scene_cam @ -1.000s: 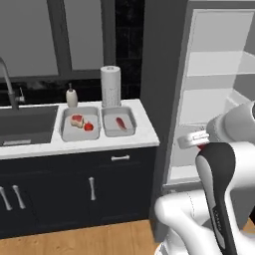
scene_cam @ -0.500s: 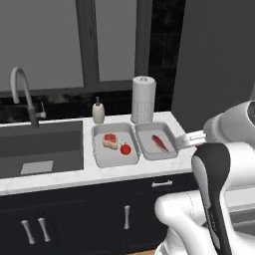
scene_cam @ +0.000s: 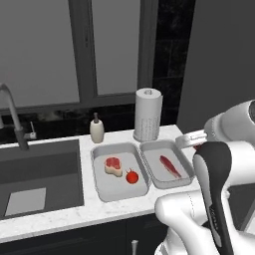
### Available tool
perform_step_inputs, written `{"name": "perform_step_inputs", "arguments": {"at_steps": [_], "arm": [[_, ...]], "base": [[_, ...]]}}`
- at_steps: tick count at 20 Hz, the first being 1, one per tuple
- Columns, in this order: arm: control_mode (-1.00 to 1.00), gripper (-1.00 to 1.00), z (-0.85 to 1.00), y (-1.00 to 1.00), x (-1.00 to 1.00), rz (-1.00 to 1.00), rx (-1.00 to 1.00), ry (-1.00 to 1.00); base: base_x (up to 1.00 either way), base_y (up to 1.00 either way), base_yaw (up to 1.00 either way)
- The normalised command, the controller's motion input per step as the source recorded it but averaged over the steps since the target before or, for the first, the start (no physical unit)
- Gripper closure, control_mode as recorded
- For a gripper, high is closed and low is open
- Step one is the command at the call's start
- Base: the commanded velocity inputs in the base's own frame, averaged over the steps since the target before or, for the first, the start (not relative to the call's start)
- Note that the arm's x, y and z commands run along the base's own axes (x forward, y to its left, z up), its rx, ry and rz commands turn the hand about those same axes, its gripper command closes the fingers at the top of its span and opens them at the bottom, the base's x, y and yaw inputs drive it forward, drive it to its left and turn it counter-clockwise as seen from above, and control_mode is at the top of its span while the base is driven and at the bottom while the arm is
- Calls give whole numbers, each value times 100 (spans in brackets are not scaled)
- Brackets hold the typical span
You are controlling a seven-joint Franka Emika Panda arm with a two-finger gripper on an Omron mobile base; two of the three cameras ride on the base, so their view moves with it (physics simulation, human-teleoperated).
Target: Place one tomato and one steak in each tupperware on the nearby counter, to pack two identical lunches.
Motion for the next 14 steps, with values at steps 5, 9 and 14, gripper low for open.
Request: {"name": "perform_step_inputs", "arguments": {"at_steps": [5, 9, 14], "arm": [[-100, 100, -51, 10, 37, -2, -3, 11], [-100, 100, -98, 1, 42, 0, -2, 23], [-100, 100, -100, 0, 53, 0, 0, 12]], "base": [[10, 7, -2], [0, 0, 0], [0, 0, 0]]}}
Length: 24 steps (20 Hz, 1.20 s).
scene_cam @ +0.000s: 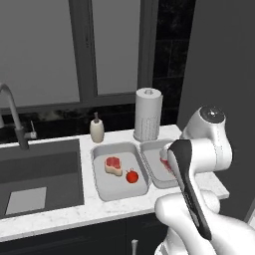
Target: Place one tomato and one steak in each tupperware on the nearby counter, to pack two identical lunches.
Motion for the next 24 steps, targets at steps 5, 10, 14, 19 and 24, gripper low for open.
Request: {"name": "perform_step_inputs", "arguments": {"at_steps": [5, 10, 14, 19, 24], "arm": [[-100, 100, -80, 0, 56, 0, 0, 2], [-100, 100, -65, 0, 50, 0, 0, 0], [-100, 100, -57, 0, 49, 0, 0, 0], [-100, 100, -37, 0, 51, 0, 0, 0], [-100, 100, -62, 0, 42, 0, 0, 0]], "base": [[0, 0, 0], [0, 0, 0], [0, 0, 0], [0, 0, 0], [0, 0, 0]]}}
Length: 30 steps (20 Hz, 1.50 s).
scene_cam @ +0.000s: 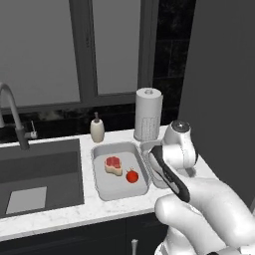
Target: Place one tomato and one steak in each tupperware on the nearby counter, to pack two identical lunches.
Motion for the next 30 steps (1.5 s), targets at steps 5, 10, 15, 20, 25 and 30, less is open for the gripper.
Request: {"name": "perform_step_inputs", "arguments": {"at_steps": [5, 10, 15, 20, 25, 30], "arm": [[-100, -100, -76, 0, 34, 0, 0, 0], [-100, -100, -14, -11, 12, 0, 0, 0], [-100, -100, 5, 0, -17, 0, 0, -6], [-100, -100, 61, 26, -63, 4, 0, -21], [-100, -100, 74, 45, -57, 2, -6, -27], [-100, -100, 97, 35, -49, 0, -8, -27]], "base": [[0, 0, 0], [0, 0, 0], [0, 0, 0], [0, 0, 0], [0, 0, 0], [0, 0, 0]]}}
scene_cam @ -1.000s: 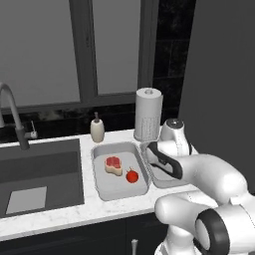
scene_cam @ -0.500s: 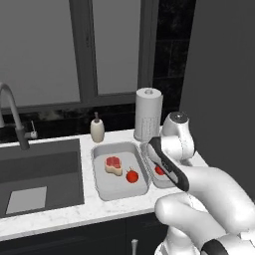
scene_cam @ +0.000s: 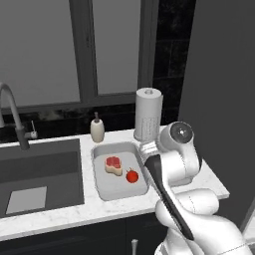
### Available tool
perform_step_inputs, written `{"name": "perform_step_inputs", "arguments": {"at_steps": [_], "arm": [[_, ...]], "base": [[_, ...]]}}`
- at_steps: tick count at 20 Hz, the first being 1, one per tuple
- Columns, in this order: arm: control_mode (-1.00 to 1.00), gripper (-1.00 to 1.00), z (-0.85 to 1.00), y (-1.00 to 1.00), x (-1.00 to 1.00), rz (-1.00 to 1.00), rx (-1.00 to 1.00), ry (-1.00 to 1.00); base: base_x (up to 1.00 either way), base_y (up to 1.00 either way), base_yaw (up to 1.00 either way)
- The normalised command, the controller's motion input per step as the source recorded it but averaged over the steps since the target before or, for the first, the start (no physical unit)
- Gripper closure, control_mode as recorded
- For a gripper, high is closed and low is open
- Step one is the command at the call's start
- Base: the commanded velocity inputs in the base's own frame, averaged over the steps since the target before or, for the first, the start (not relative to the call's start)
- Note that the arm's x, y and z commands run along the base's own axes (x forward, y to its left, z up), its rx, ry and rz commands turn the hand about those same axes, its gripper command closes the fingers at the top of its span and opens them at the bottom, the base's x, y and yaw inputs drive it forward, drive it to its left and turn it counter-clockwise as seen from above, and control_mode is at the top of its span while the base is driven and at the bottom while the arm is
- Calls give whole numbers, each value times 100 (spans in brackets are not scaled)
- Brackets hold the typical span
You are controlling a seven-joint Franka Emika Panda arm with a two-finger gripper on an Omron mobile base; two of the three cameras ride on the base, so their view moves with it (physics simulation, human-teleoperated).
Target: Place one tomato and one steak in each tupperware on the nearby counter, to pack two identical lunches.
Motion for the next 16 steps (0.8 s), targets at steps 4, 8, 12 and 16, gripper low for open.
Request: {"name": "perform_step_inputs", "arguments": {"at_steps": [4, 8, 12, 16], "arm": [[-100, -100, 100, 34, -47, 0, -6, -22], [-100, -100, 100, 25, -41, 0, -1, -16], [-100, -100, 98, 29, -39, 0, 0, -16], [-100, -100, 38, 22, -43, 0, 0, -14]], "base": [[0, 0, 0], [0, 0, 0], [0, 0, 0], [0, 0, 0]]}}
